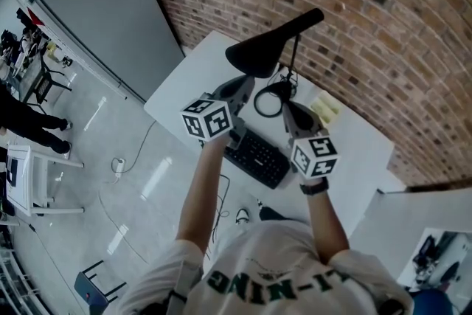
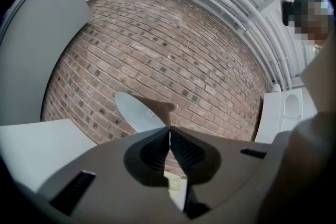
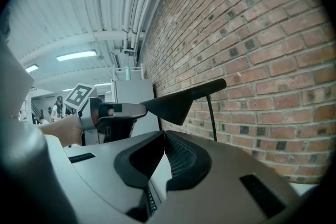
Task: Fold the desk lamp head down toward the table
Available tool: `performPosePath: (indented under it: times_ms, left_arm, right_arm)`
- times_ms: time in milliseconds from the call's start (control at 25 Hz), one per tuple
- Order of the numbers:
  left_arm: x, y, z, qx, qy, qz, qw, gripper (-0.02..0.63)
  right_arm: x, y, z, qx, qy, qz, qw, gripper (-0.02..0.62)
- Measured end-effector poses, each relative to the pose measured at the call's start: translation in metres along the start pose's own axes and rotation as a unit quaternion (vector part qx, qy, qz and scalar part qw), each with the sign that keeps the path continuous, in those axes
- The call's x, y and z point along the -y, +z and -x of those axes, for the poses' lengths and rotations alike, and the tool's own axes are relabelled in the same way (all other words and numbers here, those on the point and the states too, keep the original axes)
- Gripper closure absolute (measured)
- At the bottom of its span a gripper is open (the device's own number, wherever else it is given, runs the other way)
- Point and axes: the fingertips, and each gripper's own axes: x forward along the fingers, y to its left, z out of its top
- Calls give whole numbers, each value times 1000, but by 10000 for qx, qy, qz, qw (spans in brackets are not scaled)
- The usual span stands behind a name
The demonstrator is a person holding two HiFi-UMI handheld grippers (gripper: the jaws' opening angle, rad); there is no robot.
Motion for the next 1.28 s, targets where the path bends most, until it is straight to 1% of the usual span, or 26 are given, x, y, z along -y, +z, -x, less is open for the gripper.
performPosePath:
  times_ms: [480, 720, 1040, 1280]
  left_arm:
    - [-13, -25, -6, -143, 21, 263, 9996, 601]
    - [-18, -39, -11, -219, 37, 445, 9988, 601]
    - [-26, -56, -18, -399, 4, 597, 9974, 604]
    - [-30, -67, -24, -460, -16, 679, 9966, 604]
  right_arm:
    - [6, -11, -2, -135, -37, -44, 9999, 591]
    - [8, -23, -5, -222, -17, -169, 9996, 591]
    - [6, -30, -12, -275, 35, -280, 9992, 591]
    - [11, -33, -14, -286, 4, -323, 9991, 591]
